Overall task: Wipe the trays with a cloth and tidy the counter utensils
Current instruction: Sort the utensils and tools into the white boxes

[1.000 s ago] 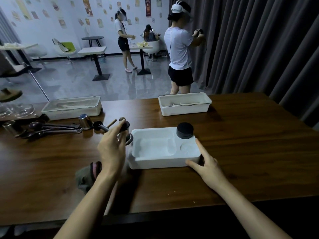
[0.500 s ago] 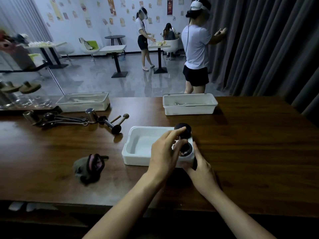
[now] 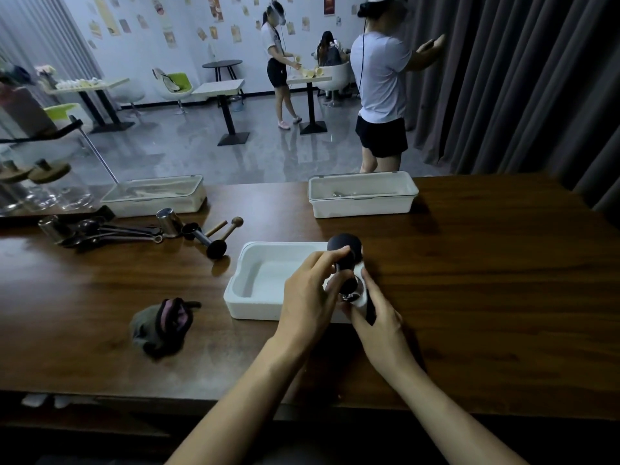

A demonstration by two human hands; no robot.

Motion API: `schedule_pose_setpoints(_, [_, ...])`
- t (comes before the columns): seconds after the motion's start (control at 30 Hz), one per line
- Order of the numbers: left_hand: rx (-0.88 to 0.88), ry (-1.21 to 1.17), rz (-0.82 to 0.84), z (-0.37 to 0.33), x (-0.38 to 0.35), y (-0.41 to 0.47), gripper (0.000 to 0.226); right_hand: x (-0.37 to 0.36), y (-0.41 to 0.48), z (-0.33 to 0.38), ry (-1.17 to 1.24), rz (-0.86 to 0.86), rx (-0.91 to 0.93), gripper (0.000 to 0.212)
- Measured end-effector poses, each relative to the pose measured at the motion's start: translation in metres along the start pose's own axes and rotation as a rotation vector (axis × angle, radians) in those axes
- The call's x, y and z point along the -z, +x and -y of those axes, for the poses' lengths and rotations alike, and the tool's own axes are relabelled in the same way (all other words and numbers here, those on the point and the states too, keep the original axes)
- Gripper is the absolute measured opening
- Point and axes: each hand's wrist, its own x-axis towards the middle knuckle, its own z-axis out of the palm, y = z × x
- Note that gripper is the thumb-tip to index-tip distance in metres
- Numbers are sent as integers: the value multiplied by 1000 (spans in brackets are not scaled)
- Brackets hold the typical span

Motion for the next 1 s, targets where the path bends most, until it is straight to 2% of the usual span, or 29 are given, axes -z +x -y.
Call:
schedule_pose_setpoints(0.17, [1, -28, 35, 4, 1, -1, 38, -2, 1, -6, -69, 7, 7, 66])
schedule_pose_setpoints(0.27, [-41, 88, 46, 12, 4, -7, 51, -5, 1, -4, -103, -14, 11, 66])
schedule_pose_setpoints(0.37, [26, 158, 43, 27, 14, -16, 54, -9, 4, 0, -184, -19, 22, 70])
schedule_pose_setpoints(0.67, [222, 260, -215, 98, 93, -15, 43, -14, 13, 0, -286, 0, 35, 69])
schedule_pose_setpoints(0.77, [320, 262, -268, 121, 122, 5, 36, -14, 13, 1, -278, -8, 27, 66])
schedule_pose_setpoints(0.83, [456, 230, -263, 134, 137, 22, 33, -14, 12, 2, -278, -11, 1, 64])
schedule_pose_setpoints(0.9, [581, 207, -225, 151, 148, 38, 33, -15, 11, 6, -268, -15, -19, 62])
schedule_pose_setpoints(1.0, [678, 220, -117, 179, 157, 58, 40, -15, 9, 13, -291, -30, -46, 61])
